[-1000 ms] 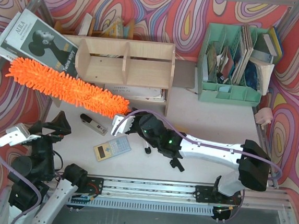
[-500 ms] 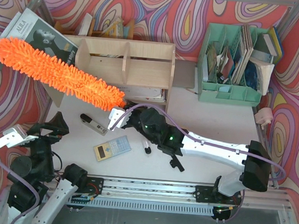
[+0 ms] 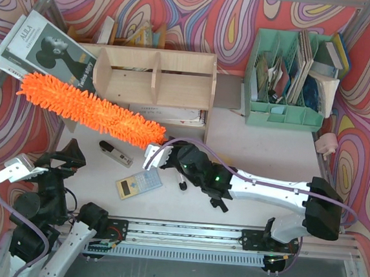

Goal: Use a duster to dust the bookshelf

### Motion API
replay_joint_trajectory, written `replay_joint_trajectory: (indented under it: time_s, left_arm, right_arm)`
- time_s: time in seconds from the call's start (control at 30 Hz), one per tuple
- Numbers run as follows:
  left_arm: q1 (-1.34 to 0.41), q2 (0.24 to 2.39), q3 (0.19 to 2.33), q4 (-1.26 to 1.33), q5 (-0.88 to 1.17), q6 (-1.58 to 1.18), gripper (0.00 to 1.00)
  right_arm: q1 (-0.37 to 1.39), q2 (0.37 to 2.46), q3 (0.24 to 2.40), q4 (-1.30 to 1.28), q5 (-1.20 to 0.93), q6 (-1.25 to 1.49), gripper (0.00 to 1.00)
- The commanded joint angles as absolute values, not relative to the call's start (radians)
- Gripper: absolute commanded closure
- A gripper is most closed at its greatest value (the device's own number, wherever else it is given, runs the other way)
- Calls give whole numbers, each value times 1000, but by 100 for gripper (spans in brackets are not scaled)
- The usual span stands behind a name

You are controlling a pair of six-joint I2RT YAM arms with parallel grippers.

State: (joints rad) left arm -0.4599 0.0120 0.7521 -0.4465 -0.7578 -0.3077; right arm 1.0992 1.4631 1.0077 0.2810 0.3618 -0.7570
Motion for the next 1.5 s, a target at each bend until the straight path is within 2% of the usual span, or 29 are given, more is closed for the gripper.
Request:
replay_joint_trajectory:
  time_s: [0.0,0.4,0.6,1.1,1.47]
  left_arm:
    - [-453,5,767,-446,-779,-314,2]
    - [-453,5,773,-456,-793,-318,2]
    - [-453,5,767,-452,-793,-316,2]
    - [-453,5,751,-434,-802,-310,2]
    - [-453,5,745,-427,-811,-308,2]
  right_arm:
    - [1102,1411,1062,328,381,-726,100]
    - [1137,1565,1261,371,352,-787,100]
    - [1138,1550,1175,392,401,-782,100]
    - [1137,1284,849,305,488,-619,100]
    - [1155,1265,966,319,405,-542,100]
